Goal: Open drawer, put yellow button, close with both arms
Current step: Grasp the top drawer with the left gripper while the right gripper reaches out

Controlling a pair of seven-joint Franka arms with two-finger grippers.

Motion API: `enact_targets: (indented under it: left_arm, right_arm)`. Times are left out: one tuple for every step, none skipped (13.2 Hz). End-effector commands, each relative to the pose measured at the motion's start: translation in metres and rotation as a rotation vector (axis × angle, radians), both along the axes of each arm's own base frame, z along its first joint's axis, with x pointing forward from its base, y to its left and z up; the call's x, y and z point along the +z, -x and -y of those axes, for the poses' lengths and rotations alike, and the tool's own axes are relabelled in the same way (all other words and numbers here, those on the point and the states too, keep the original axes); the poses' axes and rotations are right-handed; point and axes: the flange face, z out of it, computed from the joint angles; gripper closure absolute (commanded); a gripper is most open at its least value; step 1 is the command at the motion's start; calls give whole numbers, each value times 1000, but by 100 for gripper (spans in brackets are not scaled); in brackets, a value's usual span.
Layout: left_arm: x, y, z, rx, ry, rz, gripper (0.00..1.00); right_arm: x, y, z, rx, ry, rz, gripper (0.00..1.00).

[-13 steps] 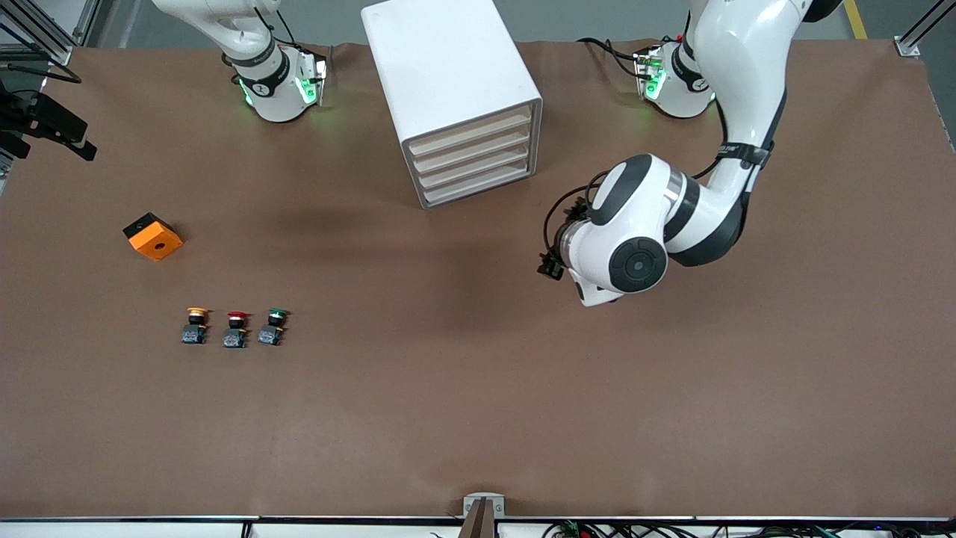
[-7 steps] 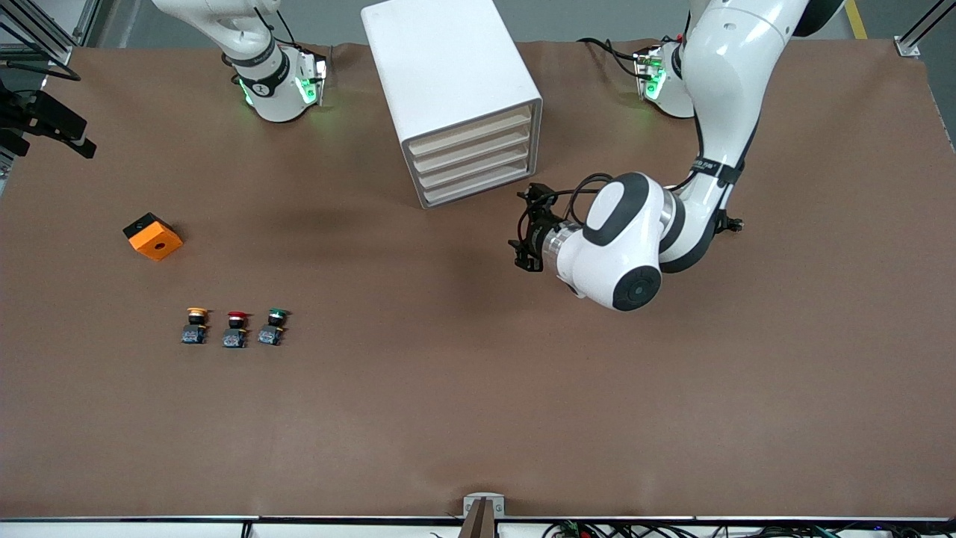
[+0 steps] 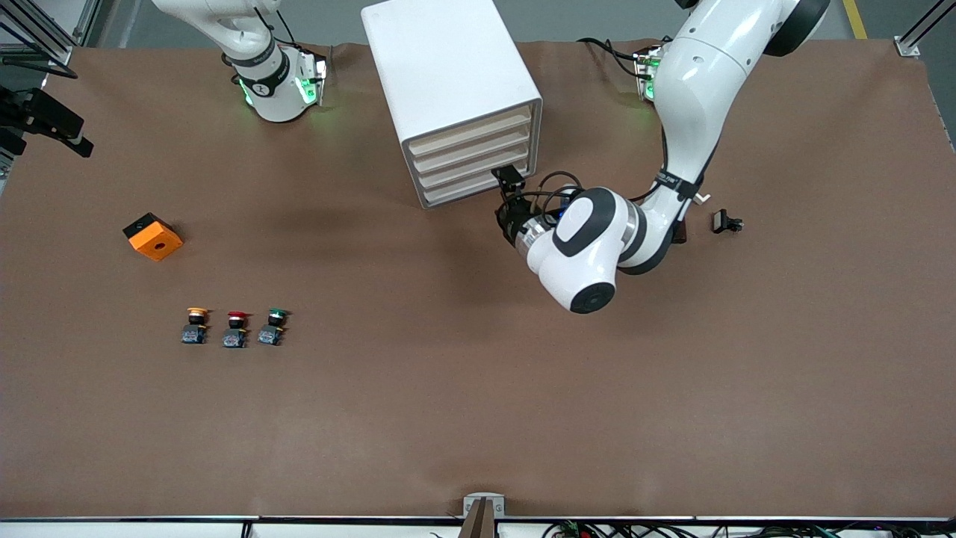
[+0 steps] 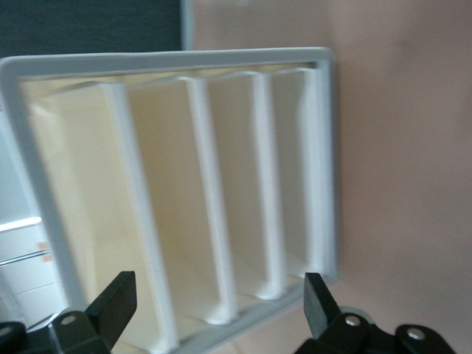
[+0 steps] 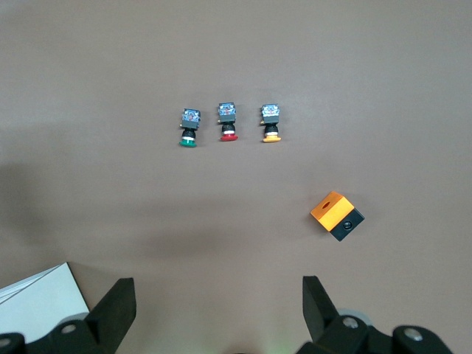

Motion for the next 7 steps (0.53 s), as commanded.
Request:
enact_targets:
  left_arm:
    - [-16,11,6,7,49,-168,0]
    - [-20,13,8,9,60,-197,0]
    - [-23,17,11,3,61,-205,0]
    - [-26,21,16,-5,58,-211,0]
    - [-30,27,20,-13,48,-222,0]
    - [-34,35,26,-23,34,-239,1]
    - [-37,42,31,-31,26,-262,8]
  right_arm:
    - [6,4,1,10,21,2,0]
    - [5,4,2,8,23,1,0]
    - [5,3,2,6,24,2,0]
    - [6,3,1,8,24,4,0]
    - [6,3,1,8,23,4,0]
    - [6,3,2,7,23,4,0]
    - [7,4,3,5,24,5,0]
